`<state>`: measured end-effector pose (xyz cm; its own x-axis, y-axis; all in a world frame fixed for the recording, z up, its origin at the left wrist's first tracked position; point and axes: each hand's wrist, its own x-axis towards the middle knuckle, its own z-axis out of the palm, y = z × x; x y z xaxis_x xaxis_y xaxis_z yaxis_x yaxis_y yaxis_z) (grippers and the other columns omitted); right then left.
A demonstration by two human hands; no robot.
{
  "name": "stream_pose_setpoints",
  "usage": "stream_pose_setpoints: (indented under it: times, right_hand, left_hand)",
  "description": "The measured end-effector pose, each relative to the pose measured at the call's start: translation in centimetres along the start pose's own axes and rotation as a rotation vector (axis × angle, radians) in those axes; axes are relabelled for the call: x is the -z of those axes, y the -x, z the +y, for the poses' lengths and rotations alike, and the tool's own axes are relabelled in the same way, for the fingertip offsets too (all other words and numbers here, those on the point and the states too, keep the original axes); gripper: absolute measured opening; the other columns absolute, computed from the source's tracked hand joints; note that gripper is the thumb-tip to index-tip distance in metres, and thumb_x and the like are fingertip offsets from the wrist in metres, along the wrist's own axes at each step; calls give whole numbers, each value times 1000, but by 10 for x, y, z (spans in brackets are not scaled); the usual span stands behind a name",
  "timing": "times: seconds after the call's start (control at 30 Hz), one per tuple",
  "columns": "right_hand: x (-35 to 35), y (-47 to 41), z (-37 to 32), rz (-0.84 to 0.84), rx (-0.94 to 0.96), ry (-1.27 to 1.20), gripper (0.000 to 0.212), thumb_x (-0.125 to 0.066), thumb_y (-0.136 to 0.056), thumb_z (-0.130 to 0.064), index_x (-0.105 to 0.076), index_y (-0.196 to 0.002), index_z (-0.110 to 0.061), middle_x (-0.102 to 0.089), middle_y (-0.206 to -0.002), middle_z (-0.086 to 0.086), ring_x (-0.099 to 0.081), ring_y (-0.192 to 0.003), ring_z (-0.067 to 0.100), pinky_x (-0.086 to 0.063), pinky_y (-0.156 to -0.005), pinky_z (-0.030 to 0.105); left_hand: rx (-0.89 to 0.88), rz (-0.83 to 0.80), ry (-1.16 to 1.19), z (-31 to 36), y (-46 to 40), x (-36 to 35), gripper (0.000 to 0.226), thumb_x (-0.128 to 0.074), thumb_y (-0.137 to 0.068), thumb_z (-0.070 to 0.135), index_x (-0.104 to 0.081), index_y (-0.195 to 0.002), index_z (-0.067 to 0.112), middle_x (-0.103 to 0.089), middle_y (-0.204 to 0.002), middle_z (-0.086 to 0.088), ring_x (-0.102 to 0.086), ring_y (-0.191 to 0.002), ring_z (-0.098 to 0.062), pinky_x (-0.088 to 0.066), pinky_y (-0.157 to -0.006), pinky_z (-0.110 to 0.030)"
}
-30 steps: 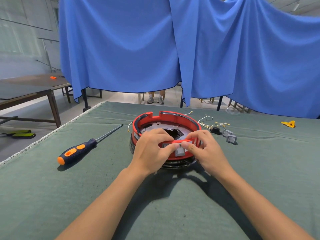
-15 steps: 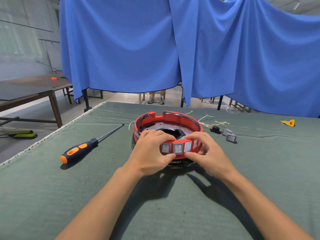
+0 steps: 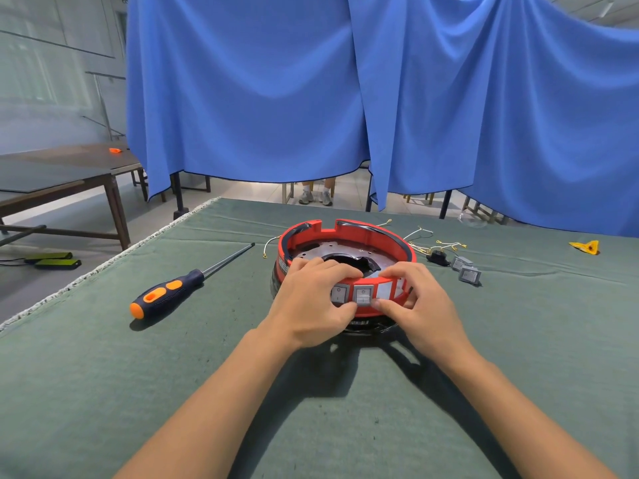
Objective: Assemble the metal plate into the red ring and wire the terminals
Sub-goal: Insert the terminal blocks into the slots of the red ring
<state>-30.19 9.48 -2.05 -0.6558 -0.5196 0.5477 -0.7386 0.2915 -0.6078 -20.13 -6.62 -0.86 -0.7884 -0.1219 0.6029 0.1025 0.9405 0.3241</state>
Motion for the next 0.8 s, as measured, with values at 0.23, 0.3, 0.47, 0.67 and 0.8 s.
stream_pose_setpoints:
  times: [0.23,0.3,0.47,0.67,0.8]
  right_hand:
    - [2,0,3,73,-21,-64,40,-70,-76,-17,-58,-107,-40,-53,-107,-25,-50,-59,3,-46,-64,24]
    - [8,-4,8,147,-74,-86,45,-68,-76,-14,-57,-111,-40,-52,-111,-23,-52,-57,3,-43,-62,24]
    - [28,-16,41,370,-345,42,33,-59,-80,-15,-56,-111,-27,-50,-118,-8,-57,-72,6,-38,-66,30]
    - [48,-25,90,367,-641,194,34,-58,-83,-19,-52,-116,-18,-44,-126,5,-55,-99,30,-35,-73,32]
    - [53,-41,105,318,-749,253,47,-57,-86,-27,-45,-131,-17,-42,-136,11,-56,-106,35,-39,-86,38]
  left_hand:
    - [15,153,-186,24,2,-14,30,-58,-82,36,-70,-101,17,-68,-96,2,-58,-96,-22,-31,-95,-28]
    - [-10,185,-205,31,0,-20,23,-59,-80,28,-69,-94,13,-68,-91,-1,-60,-91,-24,-34,-89,-29]
    - [63,155,-269,48,-17,-32,16,-54,-81,26,-60,-78,12,-64,-76,-2,-57,-77,-26,-44,-75,-38]
    - [44,193,-359,58,-41,-59,18,-52,-80,27,-63,-75,13,-63,-70,-1,-56,-69,-26,-46,-63,-35]
    - [-56,240,-402,43,-46,-69,14,-59,-81,23,-69,-86,16,-67,-77,1,-58,-75,-26,-43,-68,-37]
